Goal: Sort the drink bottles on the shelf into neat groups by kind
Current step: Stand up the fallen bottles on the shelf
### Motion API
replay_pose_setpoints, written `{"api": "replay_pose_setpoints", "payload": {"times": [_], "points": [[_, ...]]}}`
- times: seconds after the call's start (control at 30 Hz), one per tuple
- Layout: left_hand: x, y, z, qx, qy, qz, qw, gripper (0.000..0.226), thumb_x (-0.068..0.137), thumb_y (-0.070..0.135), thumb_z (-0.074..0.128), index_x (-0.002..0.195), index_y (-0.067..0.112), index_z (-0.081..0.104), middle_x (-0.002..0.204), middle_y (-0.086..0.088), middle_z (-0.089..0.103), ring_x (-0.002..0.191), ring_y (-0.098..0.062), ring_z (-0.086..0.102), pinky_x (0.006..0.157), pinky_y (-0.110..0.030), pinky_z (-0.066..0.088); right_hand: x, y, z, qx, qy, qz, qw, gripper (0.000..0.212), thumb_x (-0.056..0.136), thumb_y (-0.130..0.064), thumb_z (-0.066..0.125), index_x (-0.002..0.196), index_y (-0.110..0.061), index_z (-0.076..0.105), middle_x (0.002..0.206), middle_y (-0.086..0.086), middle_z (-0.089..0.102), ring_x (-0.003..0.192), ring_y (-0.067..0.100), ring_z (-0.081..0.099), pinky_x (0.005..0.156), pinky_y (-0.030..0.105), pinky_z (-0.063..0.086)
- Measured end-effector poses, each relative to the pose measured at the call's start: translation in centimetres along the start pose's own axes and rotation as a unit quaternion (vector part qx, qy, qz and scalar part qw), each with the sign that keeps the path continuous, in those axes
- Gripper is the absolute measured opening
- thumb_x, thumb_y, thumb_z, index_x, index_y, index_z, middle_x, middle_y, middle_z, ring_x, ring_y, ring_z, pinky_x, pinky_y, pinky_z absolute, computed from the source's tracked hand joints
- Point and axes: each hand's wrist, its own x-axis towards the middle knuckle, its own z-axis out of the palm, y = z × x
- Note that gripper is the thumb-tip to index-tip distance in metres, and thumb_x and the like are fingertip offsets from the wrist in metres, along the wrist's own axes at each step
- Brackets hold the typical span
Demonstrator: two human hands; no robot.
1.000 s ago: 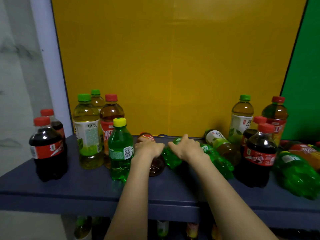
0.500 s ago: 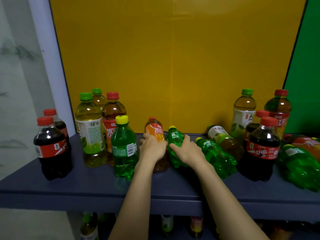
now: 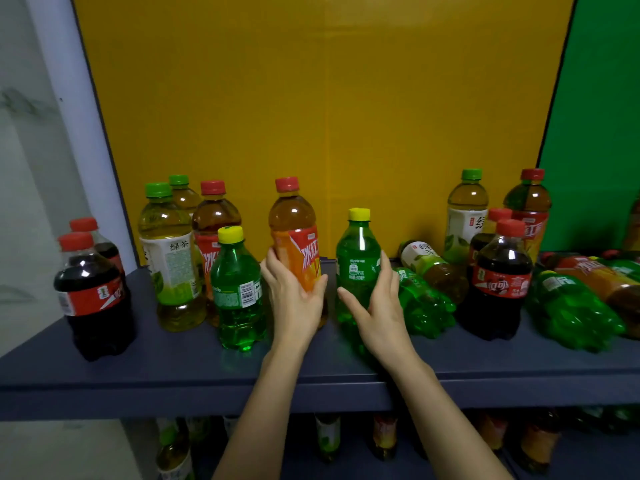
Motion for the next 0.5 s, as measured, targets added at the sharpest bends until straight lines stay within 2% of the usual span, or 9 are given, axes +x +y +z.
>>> {"api": "replay_pose_setpoints", "payload": {"times": [0.17,0.23,0.3,0.37,0.5], "points": [[-0.8,-0.3,0.3,0.023,0.004,0.031,0.999,0.083,0.074,0.014,0.074,0.137,-0.003,0.022,0.132,-0.017,0.030,0.122,-0.026,0.037,0.089,-0.015,0.026,0.3,0.2,0.5,-0.007,-0.008,0.003,1.000,0.084,0.085,-0.027,0.063,0.146,-0.014,0.006,0.139,0.006,0.026,0.125,0.016,0.037,0.095,0.021,0.035],[-0.8,-0.3,0.3,0.026,0.007,0.025,0.999,0.082,0.075,0.015,0.074,0.137,-0.003,0.022,0.132,-0.018,0.030,0.123,-0.028,0.038,0.091,-0.020,0.032,0.5,0.4,0.7,-0.024,-0.016,0.002,1.000,0.084,0.085,-0.025,0.064,0.145,-0.013,0.006,0.139,0.007,0.025,0.125,0.017,0.037,0.091,0.016,0.032],[-0.9,-0.2,0.3,0.038,0.010,0.024,0.999,0.083,0.076,0.016,0.073,0.137,-0.003,0.021,0.133,-0.018,0.030,0.123,-0.030,0.039,0.096,-0.032,0.038,0.7,0.6,0.8,-0.033,-0.022,0.002,0.999,0.085,0.085,-0.024,0.065,0.144,-0.012,0.005,0.139,0.008,0.025,0.126,0.018,0.037,0.091,0.016,0.032],[-1.0,-0.2,0.3,0.042,0.011,0.021,0.999,0.083,0.076,0.016,0.073,0.138,-0.003,0.021,0.133,-0.018,0.030,0.123,-0.031,0.040,0.096,-0.037,0.040,0.7,0.5,0.8,-0.035,-0.026,0.009,0.999,0.087,0.084,-0.025,0.065,0.145,-0.012,0.004,0.139,0.008,0.026,0.126,0.019,0.038,0.095,0.021,0.035],[-1.6,0.3,0.1,0.039,-0.002,0.007,0.999,0.086,0.078,0.014,0.071,0.141,-0.002,0.015,0.137,-0.019,0.028,0.126,-0.032,0.037,0.099,-0.038,0.038,0.6,0.1,0.5,-0.043,-0.033,0.014,0.998,0.084,0.085,-0.029,0.064,0.145,-0.014,0.007,0.139,0.006,0.028,0.126,0.018,0.039,0.099,0.030,0.038]]}}
